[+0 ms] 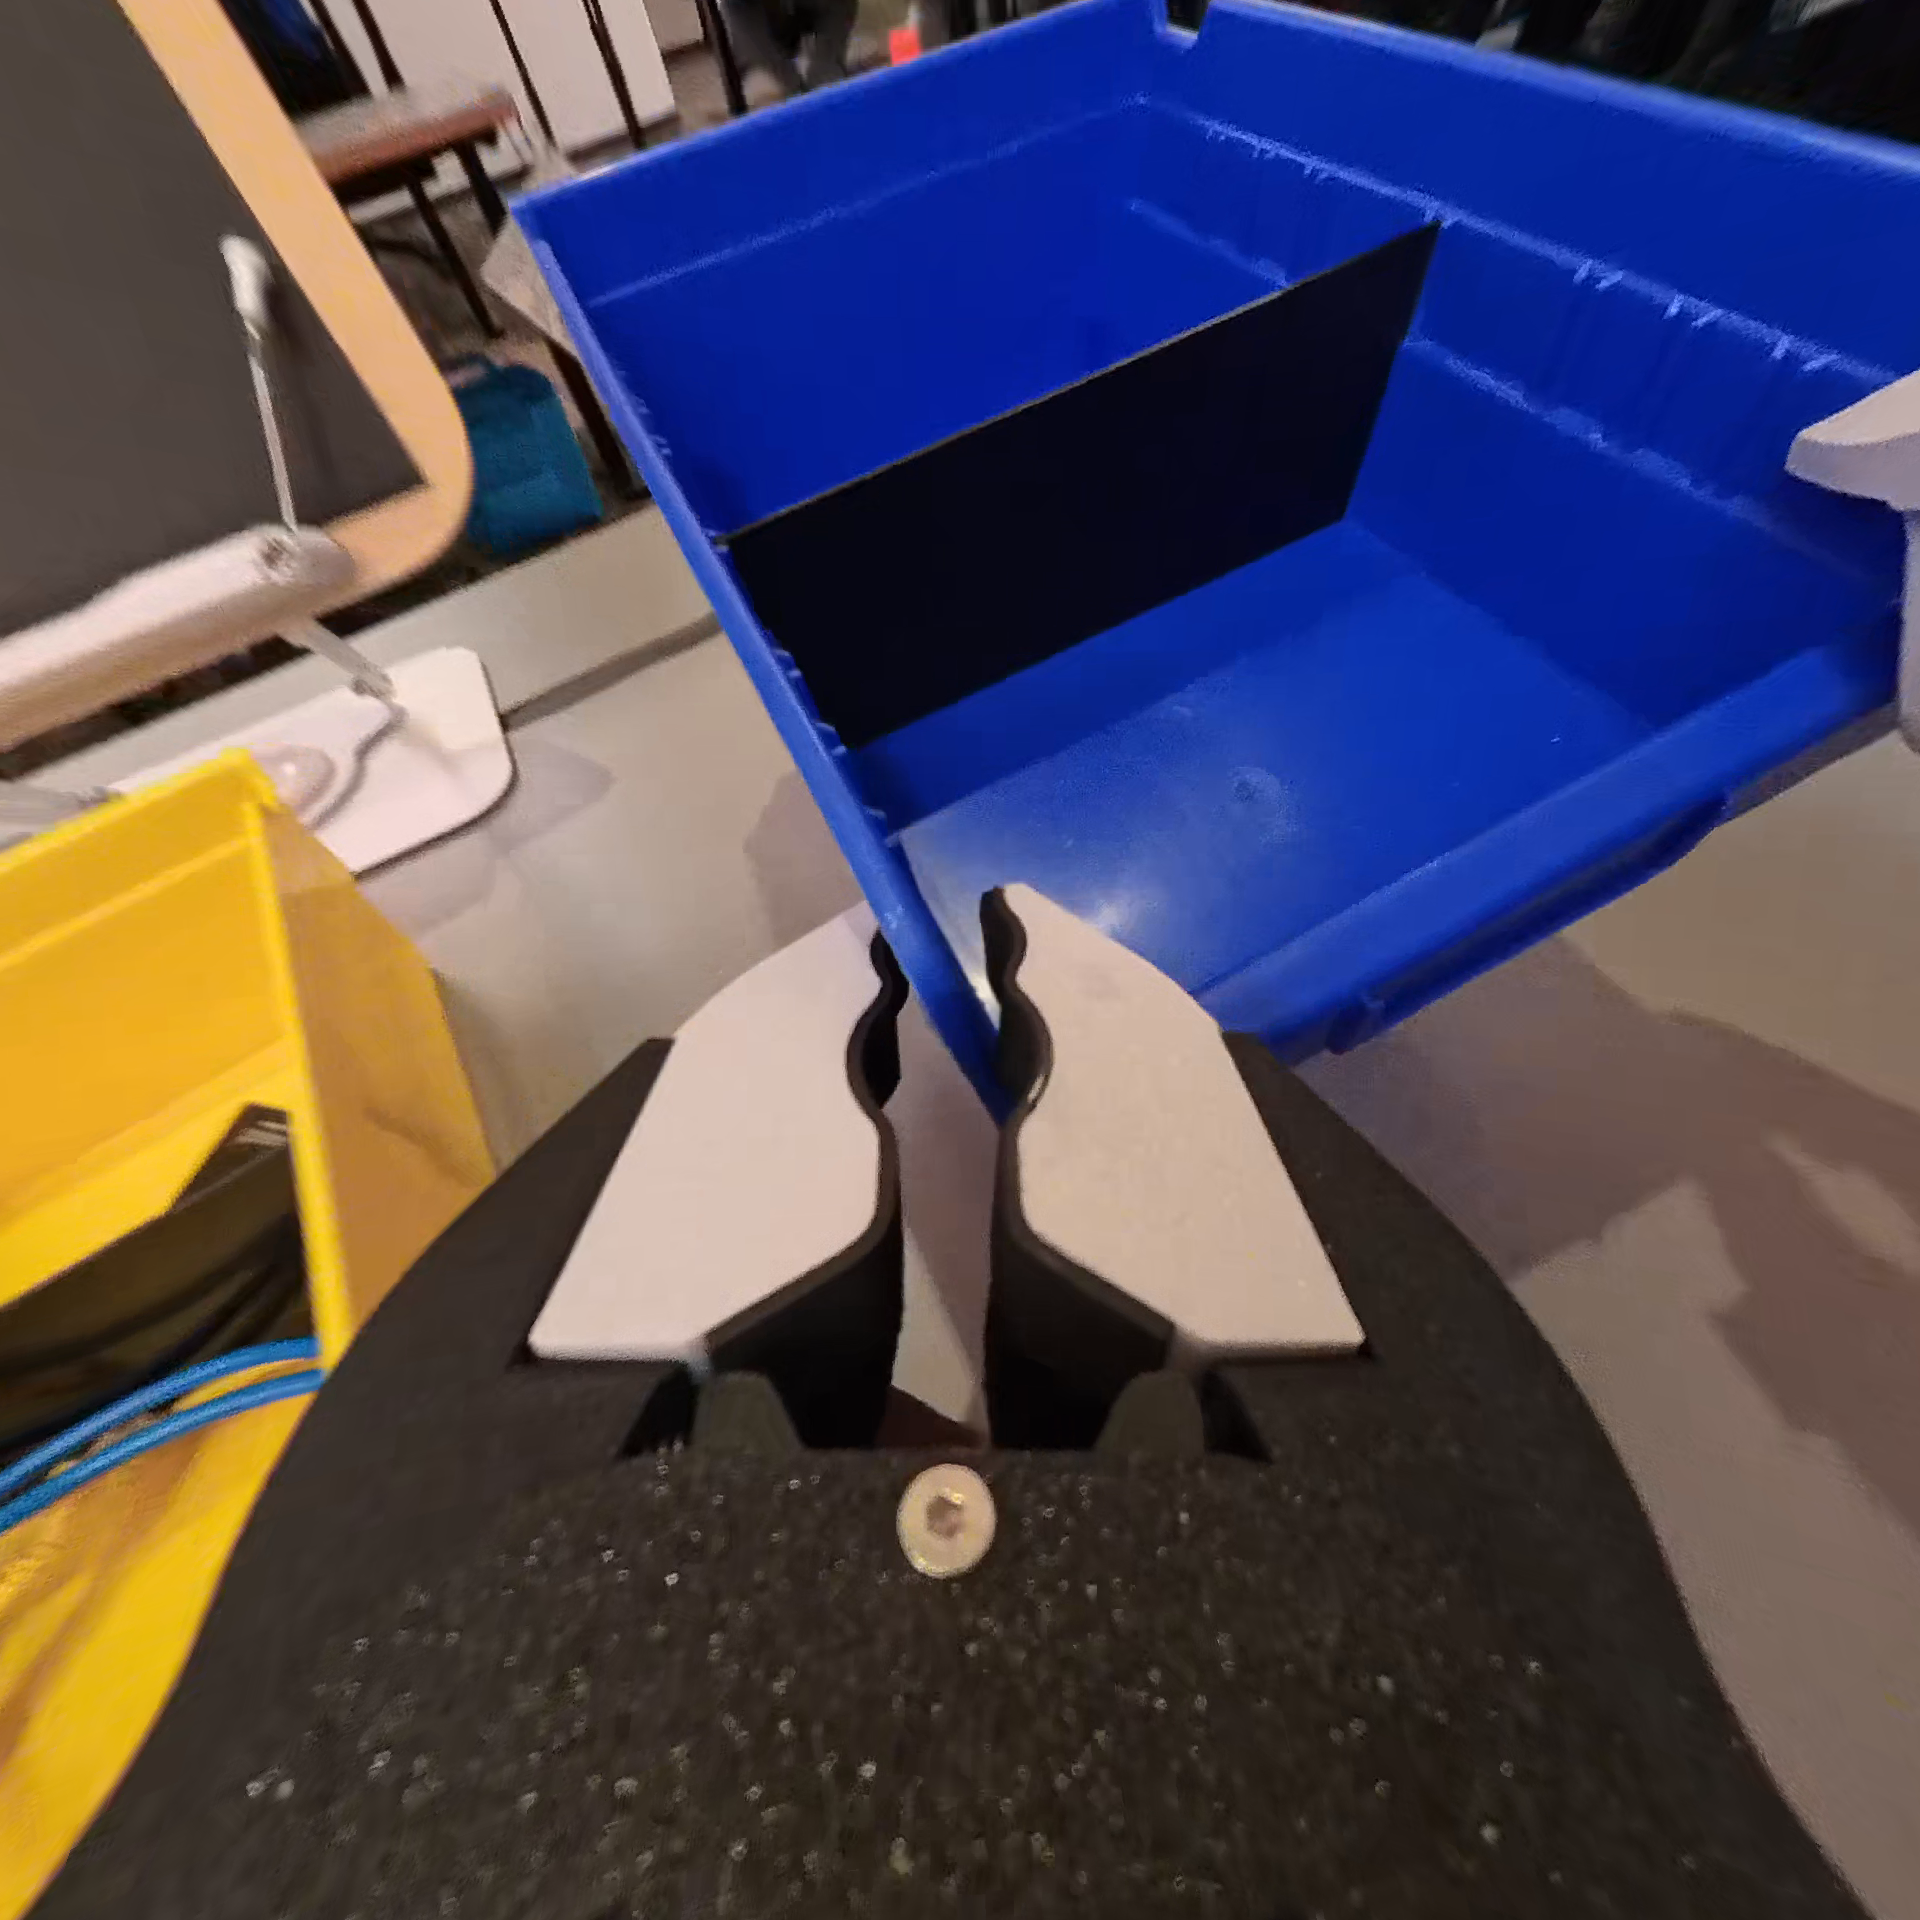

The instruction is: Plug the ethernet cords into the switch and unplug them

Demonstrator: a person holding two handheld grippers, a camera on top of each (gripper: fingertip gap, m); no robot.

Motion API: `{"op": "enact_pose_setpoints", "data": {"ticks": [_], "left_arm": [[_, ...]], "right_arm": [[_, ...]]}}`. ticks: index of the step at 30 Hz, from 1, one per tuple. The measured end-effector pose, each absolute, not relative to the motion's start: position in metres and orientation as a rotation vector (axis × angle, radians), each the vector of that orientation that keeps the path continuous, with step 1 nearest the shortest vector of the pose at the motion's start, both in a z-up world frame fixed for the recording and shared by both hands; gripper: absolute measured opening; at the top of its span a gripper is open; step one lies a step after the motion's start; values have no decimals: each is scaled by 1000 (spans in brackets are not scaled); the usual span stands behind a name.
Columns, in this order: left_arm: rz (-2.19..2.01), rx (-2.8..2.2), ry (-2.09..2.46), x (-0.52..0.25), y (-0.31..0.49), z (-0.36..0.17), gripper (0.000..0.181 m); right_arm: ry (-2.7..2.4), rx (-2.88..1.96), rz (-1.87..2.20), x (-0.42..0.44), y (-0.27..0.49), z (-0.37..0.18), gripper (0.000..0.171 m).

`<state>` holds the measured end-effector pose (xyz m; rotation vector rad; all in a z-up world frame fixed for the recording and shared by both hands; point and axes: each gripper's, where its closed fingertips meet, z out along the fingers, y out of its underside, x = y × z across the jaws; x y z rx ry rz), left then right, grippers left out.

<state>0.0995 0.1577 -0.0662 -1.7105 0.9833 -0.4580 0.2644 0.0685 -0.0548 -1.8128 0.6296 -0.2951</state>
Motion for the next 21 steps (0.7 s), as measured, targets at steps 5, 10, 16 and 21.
{"op": "enact_pose_setpoints", "data": {"ticks": [5, 10, 16, 21], "left_arm": [[-438, -1821, 995, 100, 175, -105, 11], [-454, -1850, 985, 101, 176, -121, 14], [-578, -1813, 1091, 102, 149, -127, 27], [-757, -1670, 1136, 42, 111, -64, 27]], "right_arm": [[552, -1908, -174, 263, 86, -104, 4], [535, -1946, -135, 266, 95, -121, 4], [613, -1985, -20, 270, 90, -137, 8], [576, -1953, -177, 262, 71, -113, 17]]}}
